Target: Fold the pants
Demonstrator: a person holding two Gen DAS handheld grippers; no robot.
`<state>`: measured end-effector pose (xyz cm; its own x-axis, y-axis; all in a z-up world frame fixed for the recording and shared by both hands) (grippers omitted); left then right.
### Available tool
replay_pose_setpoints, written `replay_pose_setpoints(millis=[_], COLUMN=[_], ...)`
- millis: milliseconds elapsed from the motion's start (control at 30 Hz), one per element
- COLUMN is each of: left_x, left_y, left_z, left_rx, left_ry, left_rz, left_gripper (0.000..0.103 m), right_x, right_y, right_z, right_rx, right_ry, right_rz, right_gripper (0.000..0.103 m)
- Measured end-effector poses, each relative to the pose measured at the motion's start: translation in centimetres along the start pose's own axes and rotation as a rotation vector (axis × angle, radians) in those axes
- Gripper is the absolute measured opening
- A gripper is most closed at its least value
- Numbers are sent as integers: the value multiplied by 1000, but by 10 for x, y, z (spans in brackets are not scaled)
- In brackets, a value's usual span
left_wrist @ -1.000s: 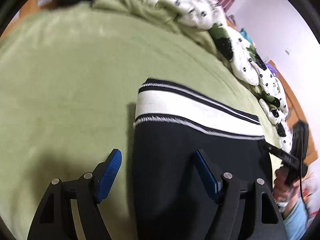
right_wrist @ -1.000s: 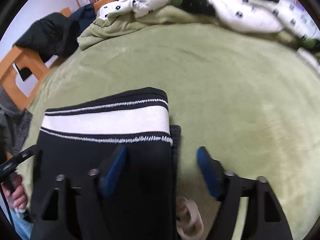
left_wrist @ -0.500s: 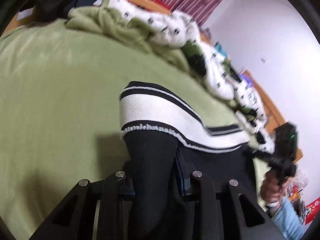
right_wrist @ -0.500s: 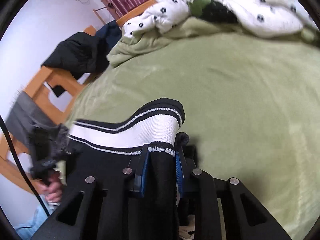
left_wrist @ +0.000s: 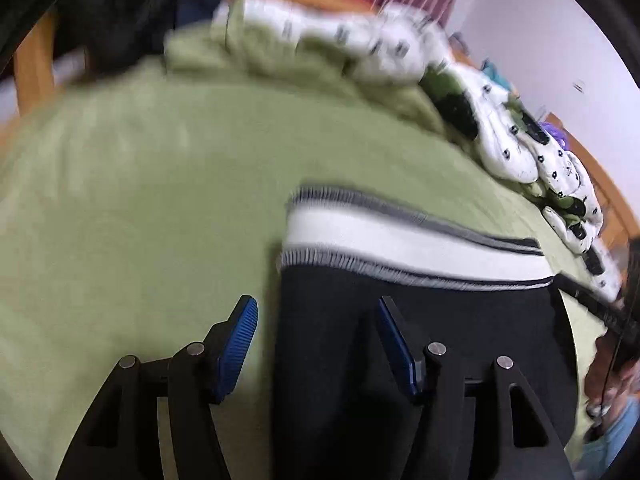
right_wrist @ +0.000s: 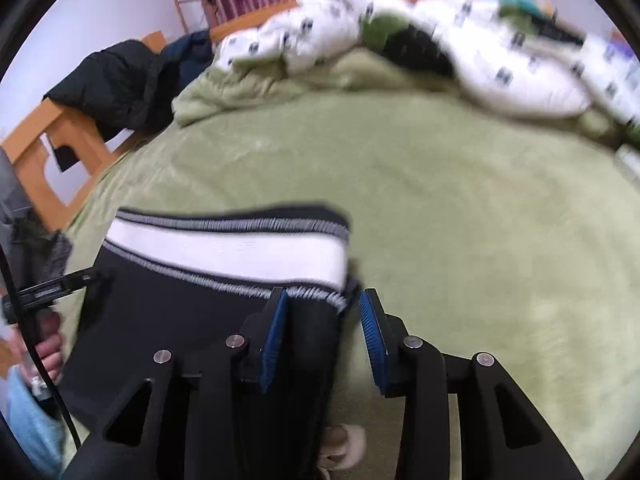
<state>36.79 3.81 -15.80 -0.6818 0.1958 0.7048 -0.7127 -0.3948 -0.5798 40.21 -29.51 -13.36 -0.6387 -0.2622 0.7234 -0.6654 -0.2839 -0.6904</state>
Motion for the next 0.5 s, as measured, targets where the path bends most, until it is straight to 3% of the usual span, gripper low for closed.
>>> replay_pose_setpoints(millis=[133, 200, 233, 300, 433, 500], left_x=[3, -24, -40, -55, -31, -18], left_y=[-9, -3, 5, 19, 31, 48], left_z=[27, 38, 38, 34, 30, 25], left_rx=[-60, -109, -136, -186, -166, -182], left_ry=[23, -50, -124, -234, -212, -247], left_rz=[15, -33, -57, -77, -98, -109], left_gripper=[59, 59, 59, 62, 61, 61], right_x=[-10, -35, -42, -34, -4, 3], right_y=[-14, -8, -5, 0, 19, 32], right_z=[-18, -28, -32, -41, -50, -54], right_rx=[-9, 59, 101, 169, 170, 169], right_ry=[-53, 31, 73, 128, 108, 89], right_rz=[33, -56, -81, -50, -58, -68], right_gripper=[37, 37, 36, 36, 36, 36])
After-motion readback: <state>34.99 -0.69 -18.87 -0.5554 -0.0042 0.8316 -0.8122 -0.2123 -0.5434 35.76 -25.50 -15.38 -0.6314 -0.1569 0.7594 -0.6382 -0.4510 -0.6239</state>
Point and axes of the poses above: each gripper's, at about its wrist camera, not at the fingertips, and x roughly against the way its jaws point, z to its right, y to its underside, the point moved 5 cm from there along -x, roughly the way its jaws point, and after that the axes turned 15 degrees about x, right-handed, at the moved point
